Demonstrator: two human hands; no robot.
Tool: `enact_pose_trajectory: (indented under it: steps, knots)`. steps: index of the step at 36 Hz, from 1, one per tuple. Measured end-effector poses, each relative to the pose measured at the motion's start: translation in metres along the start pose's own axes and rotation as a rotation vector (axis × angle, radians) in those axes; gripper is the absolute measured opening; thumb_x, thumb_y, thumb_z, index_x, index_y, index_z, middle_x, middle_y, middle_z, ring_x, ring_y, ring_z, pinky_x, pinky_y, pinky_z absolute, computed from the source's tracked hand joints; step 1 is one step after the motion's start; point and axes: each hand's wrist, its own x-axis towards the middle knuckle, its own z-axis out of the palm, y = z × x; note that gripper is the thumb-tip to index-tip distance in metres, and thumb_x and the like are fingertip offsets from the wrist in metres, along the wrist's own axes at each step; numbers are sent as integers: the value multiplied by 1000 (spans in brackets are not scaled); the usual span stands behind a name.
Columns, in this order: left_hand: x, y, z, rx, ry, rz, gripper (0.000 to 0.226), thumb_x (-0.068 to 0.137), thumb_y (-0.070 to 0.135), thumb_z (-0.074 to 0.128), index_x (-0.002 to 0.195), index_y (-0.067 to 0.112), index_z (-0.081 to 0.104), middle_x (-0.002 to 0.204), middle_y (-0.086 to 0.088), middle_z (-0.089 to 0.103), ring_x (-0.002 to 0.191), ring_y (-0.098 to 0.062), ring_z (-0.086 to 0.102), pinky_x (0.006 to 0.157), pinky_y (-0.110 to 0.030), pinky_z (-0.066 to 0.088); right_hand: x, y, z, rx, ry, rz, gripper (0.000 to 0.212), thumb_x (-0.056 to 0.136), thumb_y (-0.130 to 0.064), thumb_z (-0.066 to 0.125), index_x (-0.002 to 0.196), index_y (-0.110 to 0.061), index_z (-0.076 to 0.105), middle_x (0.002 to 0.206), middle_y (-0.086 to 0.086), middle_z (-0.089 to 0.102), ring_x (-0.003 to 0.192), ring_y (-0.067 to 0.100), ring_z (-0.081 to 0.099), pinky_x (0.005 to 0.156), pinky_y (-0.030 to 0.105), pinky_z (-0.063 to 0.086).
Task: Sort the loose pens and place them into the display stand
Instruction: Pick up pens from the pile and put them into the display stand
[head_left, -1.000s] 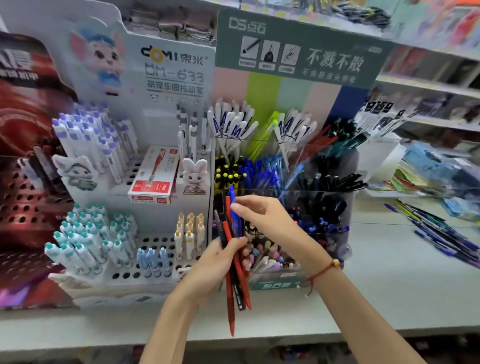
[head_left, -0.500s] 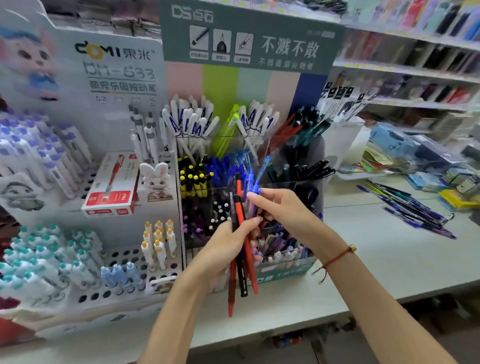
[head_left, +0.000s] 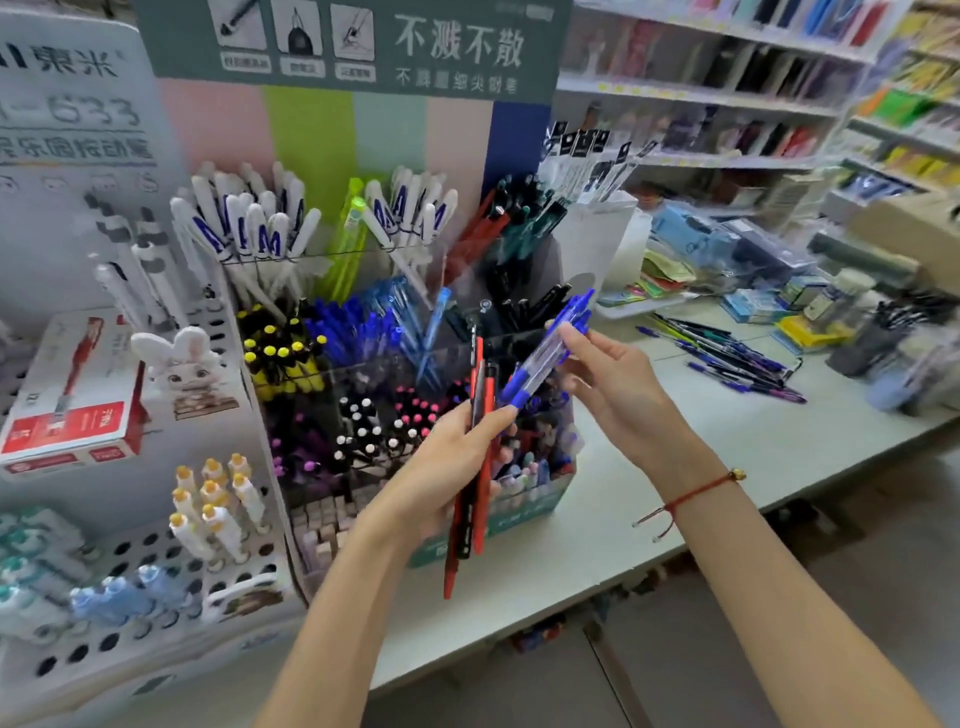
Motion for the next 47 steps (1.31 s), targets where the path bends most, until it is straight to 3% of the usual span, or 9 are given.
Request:
enact_pose_trajectory:
  steps: [7,14,23,28,34,38,42,45,47]
  knots:
    - [-2,-5,-23,-8,93,-6,11,99,24,51,92,16,49,56,4,46,41,-9,39,46,-29,40,8,-28,-32,39,258,-199,14,95,-15,57,85,-13,67,70,-1,61,57,3,57,61,14,50]
    - [-21,-5,-42,-203,391,117,11,98,22,51,92,14,54,60,2,52,40,-8,46,37,-21,40,10,-26,-16,-109,379,-418,11,98,-13,53,98,-6,61,78,0,61,61,4,61,67,19,55]
    - [-36,-3,-68,-309,541,202,16,98,24,52,92,10,57,54,5,54,44,-6,49,40,-19,41,15,-14,94,-294,139,-658,6,97,-15,55,95,-12,60,80,-6,65,68,4,66,69,20,55]
    - [-40,-3,-72,-318,572,205,20,96,24,54,106,7,58,68,2,57,56,-8,53,43,-19,44,39,7,128,-653,-17,-638,16,97,-25,56,96,-9,58,75,3,65,69,22,68,70,44,55]
    - [-43,1,-72,-321,549,207,18,97,22,53,104,6,58,68,0,57,54,-8,53,42,-19,44,41,14,138,-918,-57,-867,18,97,-26,56,94,-8,58,79,3,61,73,22,61,62,31,38]
    - [-45,2,-78,-299,538,202,13,96,24,54,94,13,60,64,3,59,53,-7,54,48,-22,43,45,1,142,-1035,-118,-752,21,96,-29,57,93,-8,59,74,0,55,71,23,56,61,32,36]
    - [-47,5,-82,-336,528,198,14,96,23,55,88,13,61,60,3,58,49,-7,54,45,-21,43,57,-19,146,-1235,-327,-430,36,89,-30,68,66,-12,47,61,2,54,74,26,62,61,34,43]
    - [-49,6,-85,-326,531,201,14,96,24,55,90,13,62,60,4,58,54,-7,55,49,-22,44,55,-17,150,-1275,-257,-514,28,81,-25,75,92,-10,55,76,2,56,78,27,59,63,33,41]
    - [-50,6,-86,-327,536,208,14,96,23,55,90,14,62,61,4,59,56,-7,56,49,-22,44,49,-6,149,-1291,-127,-687,51,78,-20,77,119,-12,47,94,4,59,86,26,57,63,34,42]
